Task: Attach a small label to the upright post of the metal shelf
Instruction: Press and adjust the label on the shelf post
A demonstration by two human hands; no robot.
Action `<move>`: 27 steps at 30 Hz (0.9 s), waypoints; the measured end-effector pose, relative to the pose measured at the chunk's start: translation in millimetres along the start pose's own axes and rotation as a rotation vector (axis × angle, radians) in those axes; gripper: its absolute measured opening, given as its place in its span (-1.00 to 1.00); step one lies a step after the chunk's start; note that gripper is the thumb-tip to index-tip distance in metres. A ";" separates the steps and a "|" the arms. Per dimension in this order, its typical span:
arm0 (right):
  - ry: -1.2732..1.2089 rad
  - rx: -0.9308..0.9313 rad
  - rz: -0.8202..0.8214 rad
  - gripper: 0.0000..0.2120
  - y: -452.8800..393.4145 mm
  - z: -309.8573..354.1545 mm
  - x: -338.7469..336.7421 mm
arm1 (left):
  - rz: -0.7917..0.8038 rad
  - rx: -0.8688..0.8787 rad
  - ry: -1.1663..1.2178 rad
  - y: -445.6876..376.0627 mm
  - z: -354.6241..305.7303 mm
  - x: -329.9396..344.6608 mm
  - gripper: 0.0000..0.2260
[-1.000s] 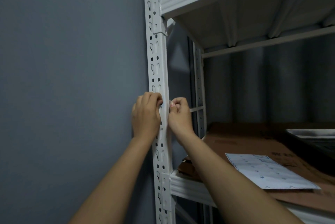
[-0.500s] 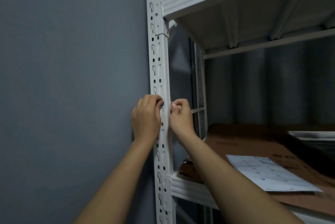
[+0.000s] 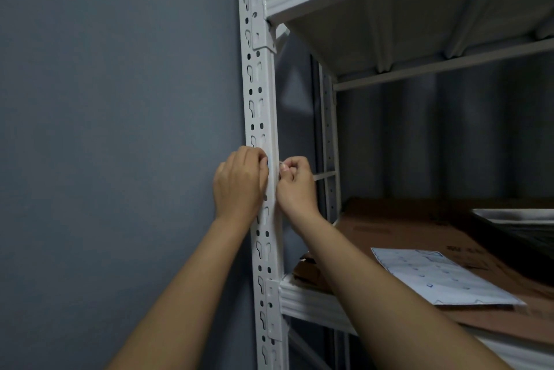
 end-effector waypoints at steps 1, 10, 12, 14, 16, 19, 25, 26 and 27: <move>-0.001 0.003 0.002 -0.93 0.1 0.0 0.2 | 0.006 -0.009 0.014 0.5 0.3 0.2 -0.80; -0.026 0.044 0.020 -0.87 -1.1 -2.5 0.4 | 0.068 -0.166 0.130 2.2 5.3 -1.8 -0.90; -0.025 0.047 0.012 -0.86 -1.0 -1.9 0.1 | 0.062 -0.270 0.175 0.3 9.6 -7.7 -0.88; -0.017 0.051 0.003 -0.84 -0.5 -0.8 0.2 | 0.044 -0.302 0.194 -2.0 13.8 -13.6 -0.86; -0.023 0.057 0.006 -0.83 0.5 0.2 0.3 | 0.046 -0.309 0.242 -2.5 15.9 -16.0 -0.86; -0.062 0.032 0.024 -0.90 2.8 2.9 -1.6 | 0.058 -0.321 0.333 -1.5 14.5 -14.9 -0.86; -0.288 -0.076 -0.051 -0.78 8.0 15.3 -13.3 | 0.073 -0.391 0.614 -1.1 5.3 -13.9 -0.85; -0.300 -0.082 -0.056 -0.76 7.8 17.5 -13.8 | 0.071 -0.411 0.669 -0.8 3.6 -14.6 -0.82; -0.303 -0.087 -0.059 -0.76 7.7 20.1 -14.5 | 0.064 -0.433 0.715 -0.6 2.3 -15.5 -0.79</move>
Point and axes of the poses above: each hand's wrist, its own y-axis away from the middle knuckle, its own x-axis out of the palm, z = x × y, the point moved 5 cm from there along -y, towards the middle knuckle, and after that the axes turned 10 degrees about y, right-handed, at the moved point
